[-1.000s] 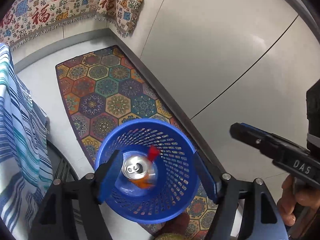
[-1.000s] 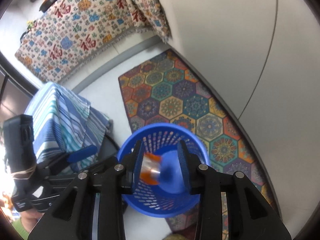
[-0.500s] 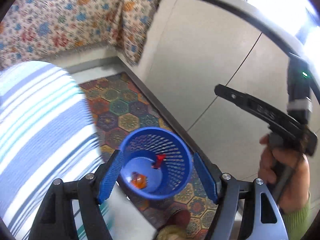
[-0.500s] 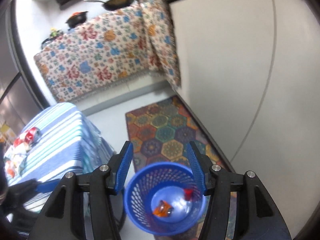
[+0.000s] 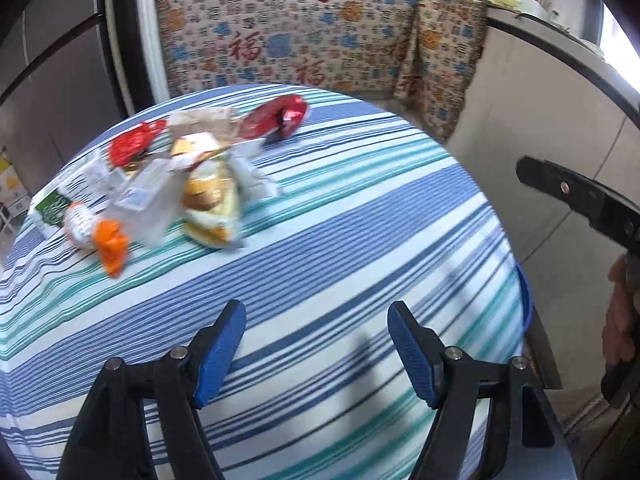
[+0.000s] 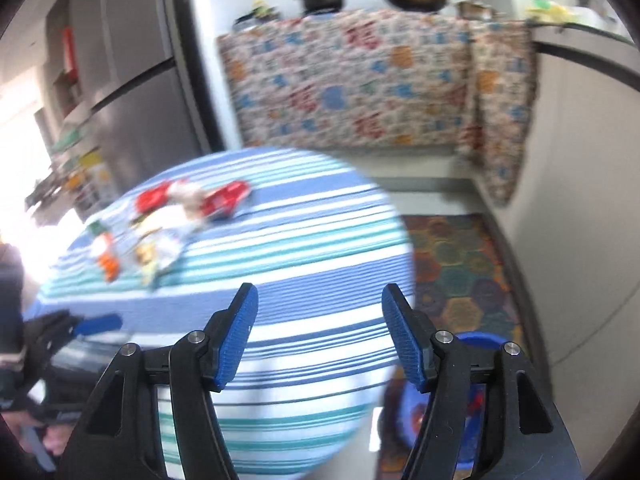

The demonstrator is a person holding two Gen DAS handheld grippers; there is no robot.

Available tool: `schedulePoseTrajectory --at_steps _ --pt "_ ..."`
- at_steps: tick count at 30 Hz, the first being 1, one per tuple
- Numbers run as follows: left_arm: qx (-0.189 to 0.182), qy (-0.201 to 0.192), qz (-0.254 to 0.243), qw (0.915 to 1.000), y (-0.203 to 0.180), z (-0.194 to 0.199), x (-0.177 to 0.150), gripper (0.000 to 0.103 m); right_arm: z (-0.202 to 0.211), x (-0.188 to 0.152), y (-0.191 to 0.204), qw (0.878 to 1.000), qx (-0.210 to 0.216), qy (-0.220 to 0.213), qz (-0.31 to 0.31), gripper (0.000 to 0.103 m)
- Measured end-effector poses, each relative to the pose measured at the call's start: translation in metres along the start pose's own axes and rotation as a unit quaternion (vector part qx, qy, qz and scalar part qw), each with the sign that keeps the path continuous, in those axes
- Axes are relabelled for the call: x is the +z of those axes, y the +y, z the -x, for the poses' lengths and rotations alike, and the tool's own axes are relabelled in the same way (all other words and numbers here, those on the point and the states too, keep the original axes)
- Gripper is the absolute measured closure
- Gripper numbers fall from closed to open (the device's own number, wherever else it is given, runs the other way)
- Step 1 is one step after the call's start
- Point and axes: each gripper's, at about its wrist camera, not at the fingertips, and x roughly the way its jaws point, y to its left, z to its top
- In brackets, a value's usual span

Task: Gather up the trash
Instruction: 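Move both open tools back over the table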

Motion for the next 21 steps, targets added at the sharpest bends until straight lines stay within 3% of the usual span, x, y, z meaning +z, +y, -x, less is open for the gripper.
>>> schedulePoseTrajectory --at_steps 4,8,14,21 --pt "0.042 -0.005 0.017 0.9990 0.040 0.003 -0.013 0.028 -0.023 -0.012 0.056 0.997 0.048 0.036 0.039 0.037" --pt "0.065 -0.008 0.023 0.9976 0.060 0.005 -0.025 0.028 -0.047 -0.025 0.097 0.994 0.049 0.064 0.070 0.037" --pt "0.078 0.004 0.043 0.9960 0.079 -0.004 -0.033 0.028 -0.073 -0.039 0.115 0.991 0.041 0.093 0.086 0.037" --pt "0.085 -0.002 0.064 0.9944 0.089 -0.008 -0.033 0.011 -0.090 -0.043 0.119 0.988 0.046 0.113 0.099 0.033"
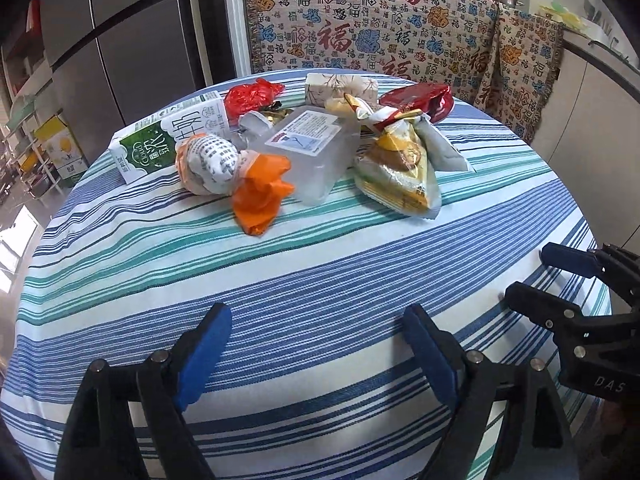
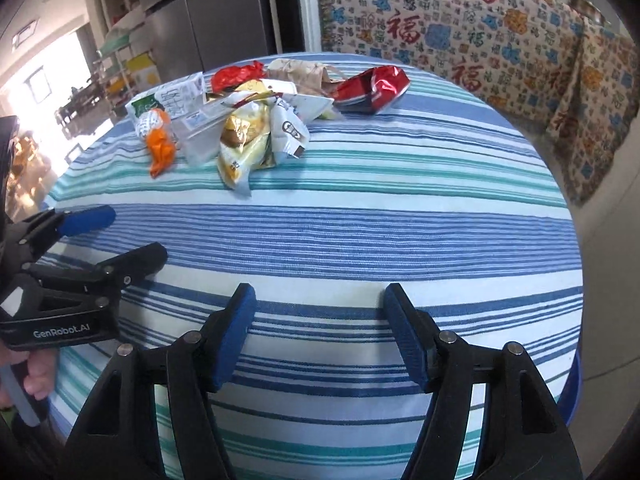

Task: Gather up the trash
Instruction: 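Move both open tools back over the table, then grasp the orange-white wrapped bundle with the left tool while the right tool grasps the yellow chip bag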

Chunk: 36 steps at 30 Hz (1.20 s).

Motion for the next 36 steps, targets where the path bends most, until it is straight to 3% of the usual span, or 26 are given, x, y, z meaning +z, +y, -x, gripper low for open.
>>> schedulePoseTrajectory --at_steps 7,15,20,23,24,25,29,33,36 --pt "-0.002 0.000 0.015 0.9999 0.011 -0.004 0.006 0.008 -0.010 0.004 0.009 1.000 -0.010 -0.007 0.018 0.014" --pt "-0.046 -0.048 0.122 0.9903 0.066 0.014 0.044 0.008 -0.014 0.009 0.011 1.000 -0.007 -0.004 0.021 0.009" --pt "-0.027 -0.041 0.129 0.9904 0.073 -0.003 0.075 0.009 -0.014 0.009 0.012 1.000 -0.007 -0.004 0.021 0.009" --pt "-0.039 -0.035 0.137 0.9891 0.078 -0.012 0.081 0.021 -0.014 0.009 0.012 1.000 -0.007 -0.004 0.021 0.009" --pt "-0.047 -0.032 0.133 0.9894 0.079 -0.015 0.081 0.042 -0.014 0.009 0.012 1.000 -0.007 -0.004 0.021 0.009" --pt "-0.059 -0.028 0.128 0.9896 0.081 -0.016 0.081 0.049 -0.014 0.009 0.012 1.000 -0.007 -0.005 0.021 0.009" --pt "-0.079 -0.026 0.104 0.9911 0.087 -0.004 0.072 0.051 -0.014 0.009 0.012 1.000 -0.007 -0.005 0.021 0.009" --pt "-0.142 0.001 0.068 0.9875 0.095 0.013 0.051 0.051 -0.012 0.009 0.012 1.000 -0.008 -0.009 0.020 0.012" --pt "-0.144 0.008 0.047 0.9884 0.101 0.023 0.038 0.048 -0.009 0.009 0.018 1.000 0.005 -0.012 0.023 0.018"
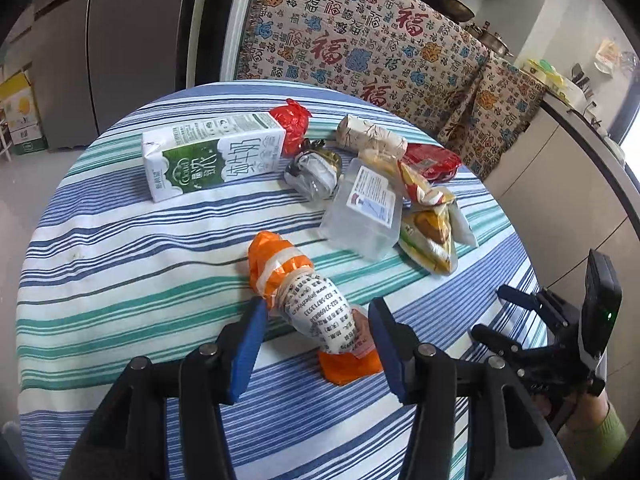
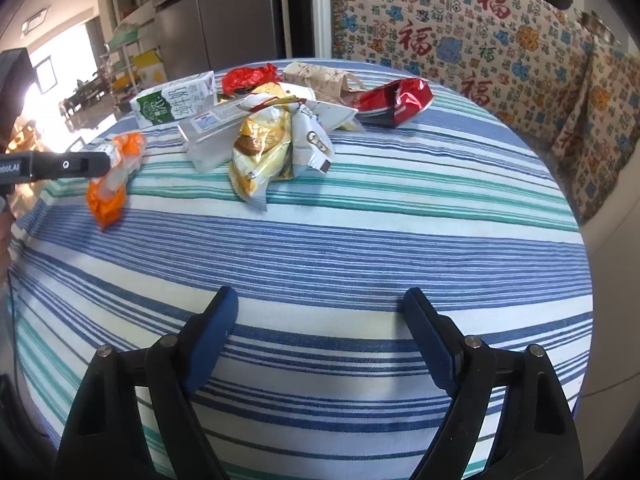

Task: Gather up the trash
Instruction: 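Grasp the orange-white wrapped bundle with the left tool while the right tool grasps the yellow chip bag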

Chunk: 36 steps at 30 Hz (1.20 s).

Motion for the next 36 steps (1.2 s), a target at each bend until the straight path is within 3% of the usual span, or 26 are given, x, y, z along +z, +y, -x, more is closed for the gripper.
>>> schedulePoseTrajectory --at_steps 5,12,14,16,21,25,30,32,33,34,36 --pt "0.039 -0.003 -0.006 0.9992 0.005 0.007 -0.006 0.036 -0.006 0.019 0.014 0.997 0.075 0.000 -0.030 0.025" --pt "0.072 -0.005 -0.011 0.9974 0.012 0.013 -0.015 0.027 -0.033 0.054 0.019 0.994 0.076 -0.009 -0.074 0.026" --pt "0.068 -0.009 -0.014 0.9976 0.011 0.014 -0.018 0.029 -0.038 0.060 0.018 0.992 0.079 -0.018 -0.092 0.035" --pt "0.054 -0.005 -0.028 0.9981 0.006 0.012 -0.021 0.028 -0.043 0.063 0.015 0.990 0.090 -0.013 -0.107 0.081" --pt "0.045 0.006 -0.037 0.9983 -0.002 -0.001 -0.028 0.028 -0.026 0.047 0.006 0.990 0.096 -0.003 -0.101 0.084" --pt "0.036 0.014 -0.034 0.9987 -0.009 -0.014 -0.030 0.028 -0.003 0.027 -0.011 0.992 0.078 0.011 -0.103 0.083" --pt "0.055 0.015 -0.057 0.9967 -0.027 -0.027 -0.027 0.028 0.013 0.007 -0.033 0.993 0.042 0.008 -0.106 0.076" --pt "0.069 0.014 -0.064 0.9954 -0.032 -0.031 -0.027 0.026 0.017 0.003 -0.036 0.994 0.032 0.006 -0.100 0.054" --pt "0.078 0.014 -0.068 0.9946 -0.034 -0.033 -0.027 0.025 0.020 0.002 -0.038 0.995 0.026 0.000 -0.099 0.034" --pt "0.086 0.014 -0.071 0.9936 -0.037 -0.034 -0.027 0.025 0.023 0.001 -0.039 0.995 0.016 -0.006 -0.100 0.024" --pt "0.097 0.015 -0.077 0.9922 -0.041 -0.036 -0.029 0.025 0.031 0.001 -0.042 0.995 0.002 -0.017 -0.100 0.022"
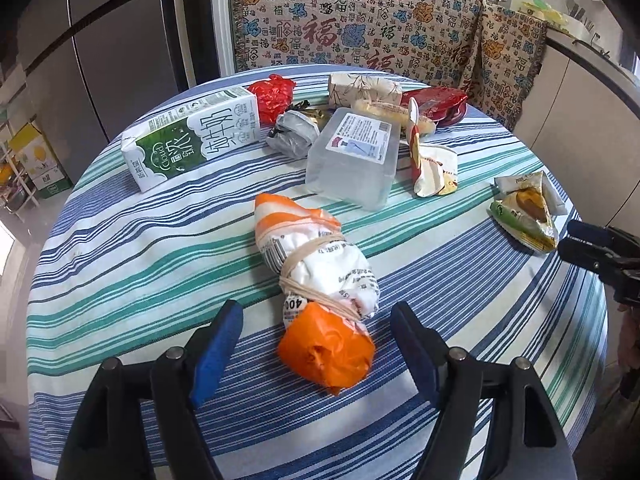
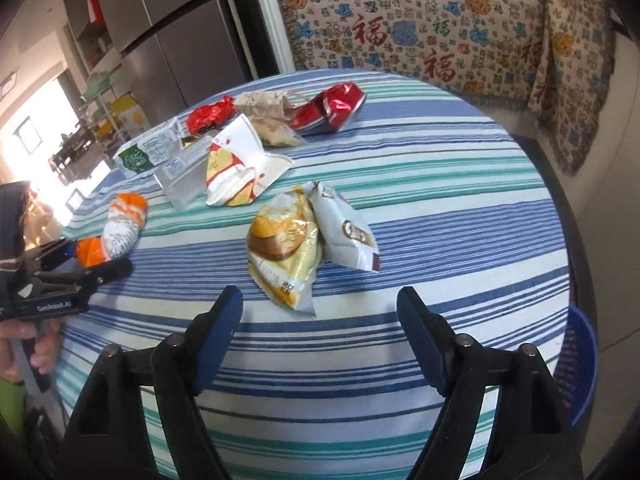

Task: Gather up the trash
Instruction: 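Grasp the orange-white wrapped bundle with the left tool while the right tool grasps the yellow chip bag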

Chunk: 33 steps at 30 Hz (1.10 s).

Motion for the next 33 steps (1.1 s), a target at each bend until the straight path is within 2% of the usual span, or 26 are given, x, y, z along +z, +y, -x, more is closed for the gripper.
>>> schedulePoseTrajectory --at_steps 2,4,6,8,10,16,18,23,29,30,31,32,33 --pt "-0.006 -0.001 0.005 1.0000 -0.001 0.003 -0.003 0.025 0.007 0.005 0.000 1.000 -0.003 -0.018 0.009 0.017" --pt "-0.042 -0.008 0.028 0.9987 0.002 0.008 -0.005 0.025 0.010 0.013 0.005 0.999 -0.005 -0.042 0.024 0.009" --pt "-0.063 -0.021 0.046 0.9967 0.005 0.013 -0.005 0.025 0.005 0.023 0.010 0.997 0.000 -0.056 0.046 0.007" --pt "-0.053 -0.025 0.045 0.9973 0.002 0.012 0.000 0.025 -0.007 0.031 0.016 0.996 0.002 -0.050 0.069 0.008" --pt "-0.036 -0.021 0.039 0.9984 -0.001 0.007 0.007 0.025 -0.023 0.037 0.018 0.997 0.013 -0.027 0.077 0.009" --pt "0.019 0.009 0.029 0.9994 0.012 -0.008 0.011 0.025 -0.052 0.031 0.011 0.996 0.055 0.055 0.052 0.020" --pt "0.031 0.013 0.022 0.9992 0.019 -0.007 0.010 0.025 -0.048 0.028 0.008 0.996 0.057 0.055 0.050 0.021" --pt "-0.020 0.003 0.027 0.9994 0.023 -0.005 0.011 0.025 -0.027 0.030 0.002 0.998 0.027 0.020 0.059 0.011" --pt "-0.013 0.003 0.010 0.9999 0.011 -0.010 0.017 0.025 -0.029 0.035 0.025 0.994 0.039 0.008 0.103 0.011" --pt "-0.010 0.000 0.008 0.9999 0.010 -0.009 0.018 0.025 -0.034 0.035 0.029 0.993 0.036 0.015 0.107 0.016" --pt "-0.011 -0.004 0.008 0.9999 0.010 -0.009 0.018 0.025 -0.039 0.034 0.031 0.993 0.034 0.026 0.107 0.037" --pt "-0.014 -0.007 0.007 0.9999 0.011 -0.007 0.018 0.026 -0.044 0.033 0.031 0.993 0.021 0.036 0.106 0.045" --pt "-0.017 -0.011 0.007 0.9998 0.010 -0.006 0.018 0.031 -0.043 0.033 0.030 0.994 0.019 0.035 0.100 0.056"
